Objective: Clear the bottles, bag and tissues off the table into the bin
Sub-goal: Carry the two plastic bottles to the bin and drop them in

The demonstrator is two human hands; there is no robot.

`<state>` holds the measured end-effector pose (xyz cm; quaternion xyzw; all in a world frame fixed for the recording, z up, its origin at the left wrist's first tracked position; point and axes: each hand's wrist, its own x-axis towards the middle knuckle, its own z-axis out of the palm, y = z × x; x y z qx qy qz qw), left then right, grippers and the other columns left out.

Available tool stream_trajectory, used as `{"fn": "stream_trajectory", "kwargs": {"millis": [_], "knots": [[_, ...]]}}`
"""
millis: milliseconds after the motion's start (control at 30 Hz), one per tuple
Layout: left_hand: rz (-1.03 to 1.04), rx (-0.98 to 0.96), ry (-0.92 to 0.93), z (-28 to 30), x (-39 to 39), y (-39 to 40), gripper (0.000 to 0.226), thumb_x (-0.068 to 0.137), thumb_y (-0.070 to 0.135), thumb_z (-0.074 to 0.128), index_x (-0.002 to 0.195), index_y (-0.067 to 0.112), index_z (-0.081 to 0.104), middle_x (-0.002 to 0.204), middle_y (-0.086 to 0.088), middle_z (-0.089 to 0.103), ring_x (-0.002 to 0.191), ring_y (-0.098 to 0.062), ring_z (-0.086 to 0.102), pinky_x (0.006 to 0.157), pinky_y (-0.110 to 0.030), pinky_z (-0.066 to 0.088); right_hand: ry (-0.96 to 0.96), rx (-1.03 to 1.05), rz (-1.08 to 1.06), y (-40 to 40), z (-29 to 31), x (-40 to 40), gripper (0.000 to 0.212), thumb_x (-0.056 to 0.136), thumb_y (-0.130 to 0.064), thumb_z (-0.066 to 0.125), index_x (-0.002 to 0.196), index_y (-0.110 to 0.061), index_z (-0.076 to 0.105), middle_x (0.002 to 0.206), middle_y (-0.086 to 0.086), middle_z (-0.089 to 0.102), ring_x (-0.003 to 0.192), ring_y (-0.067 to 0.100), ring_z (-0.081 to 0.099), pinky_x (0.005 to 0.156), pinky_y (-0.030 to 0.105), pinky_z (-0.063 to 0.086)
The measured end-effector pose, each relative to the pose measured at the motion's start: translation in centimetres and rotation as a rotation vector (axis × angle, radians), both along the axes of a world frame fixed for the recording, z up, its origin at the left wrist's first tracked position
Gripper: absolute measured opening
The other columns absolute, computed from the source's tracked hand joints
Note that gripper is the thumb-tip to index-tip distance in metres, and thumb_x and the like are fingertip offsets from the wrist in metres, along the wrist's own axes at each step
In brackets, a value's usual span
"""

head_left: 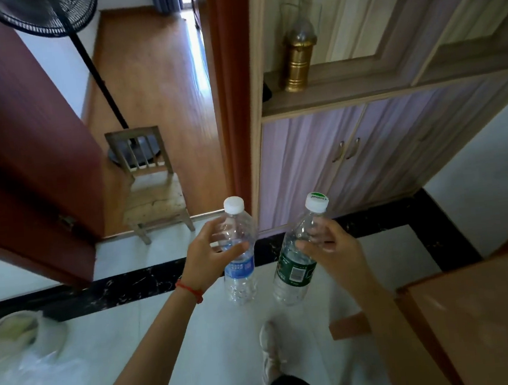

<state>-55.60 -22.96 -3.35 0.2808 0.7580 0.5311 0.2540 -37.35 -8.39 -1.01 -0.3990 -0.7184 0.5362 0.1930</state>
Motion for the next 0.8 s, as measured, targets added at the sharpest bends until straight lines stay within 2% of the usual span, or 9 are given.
{"fn": "stream_trajectory", "kwargs": {"millis": [200, 333, 433, 500, 567, 667, 733, 800], "knots": [[0.002, -0.030, 0.018, 0.0, -2.8, 5.4, 0.058, 0.072, 0.013, 0.076, 0.123, 0.017, 0.049, 0.114, -0.005, 0.062, 0.102, -0.021, 0.060, 0.078, -0.022, 0.051, -0.036, 0.013, 0.054, 5.8, -0.4, -2.7, 0.052, 0.074, -0.025, 0.075, 0.121, -0.019, 0.053, 0.107, 0.004, 0.063, 0.100, 0.018, 0.060, 0.091, 0.034, 0.049], [-0.015, -0.037, 0.018, 0.1, -3.7, 9.4, 0.058, 0.069, 0.013, 0.079, 0.119, 0.021, 0.051, 0.114, -0.005, 0.063, 0.102, -0.022, 0.061, 0.085, -0.035, 0.053, -0.041, -0.011, 0.050, 9.4, -1.0, -3.6, 0.053, 0.073, -0.026, 0.075, 0.121, -0.022, 0.053, 0.108, 0.004, 0.065, 0.100, 0.016, 0.060, 0.091, 0.035, 0.050], [-0.064, -0.061, 0.033, 0.2, -4.1, 12.4, 0.063, 0.070, 0.015, 0.078, 0.126, 0.016, 0.050, 0.120, -0.002, 0.061, 0.104, -0.019, 0.059, 0.084, -0.031, 0.051, -0.054, -0.033, 0.015, 11.7, -1.5, -3.6, 0.053, 0.073, -0.027, 0.075, 0.121, -0.018, 0.054, 0.109, 0.004, 0.065, 0.101, 0.016, 0.061, 0.091, 0.035, 0.050], [-0.091, -0.072, 0.036, 0.2, -4.3, 14.4, 0.063, 0.069, 0.017, 0.078, 0.126, 0.015, 0.050, 0.116, 0.005, 0.057, 0.103, -0.015, 0.056, 0.084, -0.027, 0.046, -0.071, -0.044, -0.031, 13.0, -1.9, -3.4, 0.053, 0.073, -0.028, 0.075, 0.121, -0.017, 0.054, 0.107, 0.002, 0.065, 0.099, 0.015, 0.061, 0.087, 0.031, 0.051], [-0.137, -0.083, 0.025, 0.1, -4.6, 16.5, 0.069, 0.065, 0.027, 0.081, 0.125, 0.015, 0.050, 0.113, 0.007, 0.056, 0.101, -0.012, 0.055, 0.085, -0.024, 0.045, -0.072, -0.048, -0.086, 14.3, -2.2, -3.0, 0.051, 0.074, -0.027, 0.075, 0.119, -0.016, 0.055, 0.103, -0.001, 0.065, 0.094, 0.010, 0.061, 0.079, 0.019, 0.049], [-0.248, -0.101, -0.028, -0.6, -5.1, 19.6, 0.082, 0.049, 0.053, 0.079, 0.120, 0.024, 0.050, 0.113, 0.010, 0.059, 0.098, -0.001, 0.057, 0.080, -0.012, 0.045, -0.072, -0.066, -0.166, 16.0, -2.6, -2.4, 0.048, 0.075, -0.026, 0.074, 0.118, -0.018, 0.054, 0.102, -0.002, 0.064, 0.091, 0.008, 0.061, 0.068, 0.005, 0.042], [-0.300, -0.111, -0.069, -1.2, -5.5, 22.2, 0.087, 0.034, 0.071, 0.075, 0.108, 0.033, 0.050, 0.107, 0.016, 0.059, 0.096, 0.001, 0.057, 0.078, -0.012, 0.047, -0.091, -0.058, -0.223, 17.1, -2.9, -2.0, 0.044, 0.076, -0.028, 0.072, 0.115, -0.018, 0.054, 0.100, -0.004, 0.065, 0.089, 0.008, 0.061, 0.064, 0.005, 0.042], [-0.362, -0.123, -0.103, -2.0, -5.9, 25.1, 0.078, 0.034, 0.070, 0.077, 0.100, 0.039, 0.050, 0.104, 0.017, 0.060, 0.095, -0.003, 0.058, 0.081, -0.020, 0.048, -0.095, -0.059, -0.304, 18.1, -3.3, -1.7, 0.045, 0.076, -0.031, 0.072, 0.116, -0.020, 0.055, 0.100, -0.004, 0.065, 0.090, 0.009, 0.062, 0.071, 0.013, 0.047]]}}
